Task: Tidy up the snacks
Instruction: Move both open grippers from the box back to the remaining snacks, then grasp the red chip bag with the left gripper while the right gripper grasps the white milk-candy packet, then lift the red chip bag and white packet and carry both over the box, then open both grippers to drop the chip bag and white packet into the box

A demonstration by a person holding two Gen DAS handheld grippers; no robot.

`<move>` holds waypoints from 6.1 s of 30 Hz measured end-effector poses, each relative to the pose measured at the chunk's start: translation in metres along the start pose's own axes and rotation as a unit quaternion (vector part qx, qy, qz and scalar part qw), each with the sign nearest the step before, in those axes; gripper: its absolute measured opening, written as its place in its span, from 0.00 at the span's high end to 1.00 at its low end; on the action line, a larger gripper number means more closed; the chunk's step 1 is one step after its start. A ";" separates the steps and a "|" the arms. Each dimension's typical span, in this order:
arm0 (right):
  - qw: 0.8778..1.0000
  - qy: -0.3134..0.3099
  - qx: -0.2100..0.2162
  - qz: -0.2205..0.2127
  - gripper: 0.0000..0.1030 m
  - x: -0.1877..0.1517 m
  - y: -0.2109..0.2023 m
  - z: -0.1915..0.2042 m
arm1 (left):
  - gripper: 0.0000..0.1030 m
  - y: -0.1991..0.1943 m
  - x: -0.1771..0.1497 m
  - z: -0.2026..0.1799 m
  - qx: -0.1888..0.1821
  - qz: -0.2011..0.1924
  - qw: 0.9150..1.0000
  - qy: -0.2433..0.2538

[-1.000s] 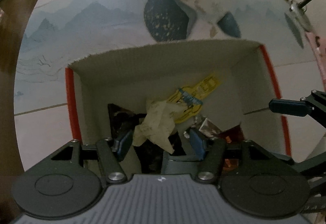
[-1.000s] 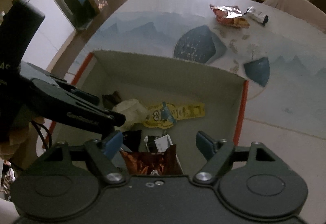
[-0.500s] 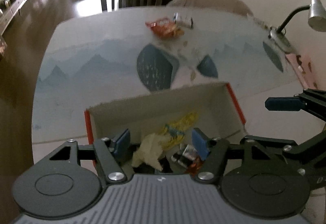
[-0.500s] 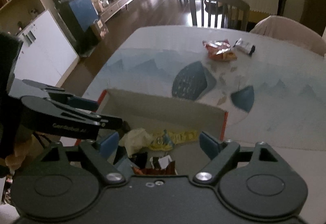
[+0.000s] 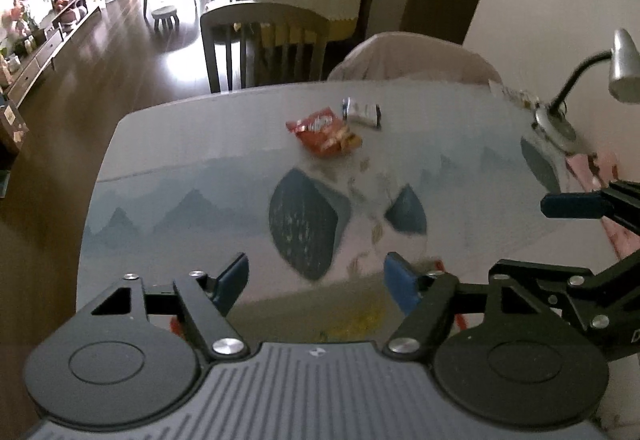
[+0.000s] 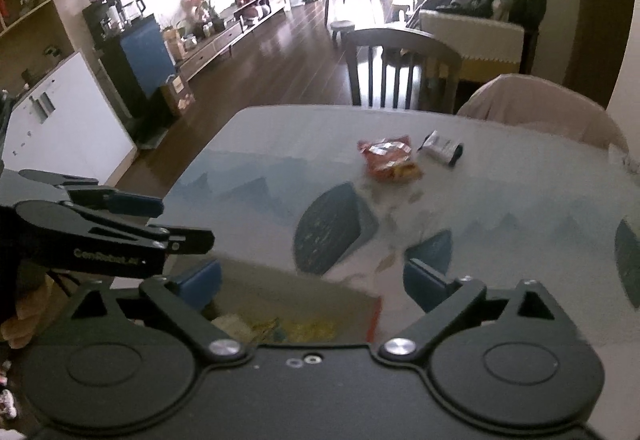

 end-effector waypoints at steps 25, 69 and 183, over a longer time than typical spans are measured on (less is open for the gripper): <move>0.998 -0.048 -0.020 0.029 0.00 0.139 0.147 -0.132 | 0.20 0.201 0.151 0.016 0.033 0.117 0.989 -0.086; 0.961 -0.244 0.048 0.121 0.35 0.166 0.343 -0.159 | 0.15 0.377 0.150 0.034 0.042 0.200 0.958 -0.203; 0.988 0.022 -0.059 0.144 0.53 -0.105 0.131 0.000 | 0.29 0.088 -0.139 -0.015 -0.024 0.193 0.980 -0.035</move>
Point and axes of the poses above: each gripper's, at about its wrist camera, not at the fingertips, and y roughly the way its jaws point, z to its left, x to its top, the point moved 5 cm from there along y, roughly the way its jaws point, and after that the axes turned 15 degrees about y, right-handed, at the moved point
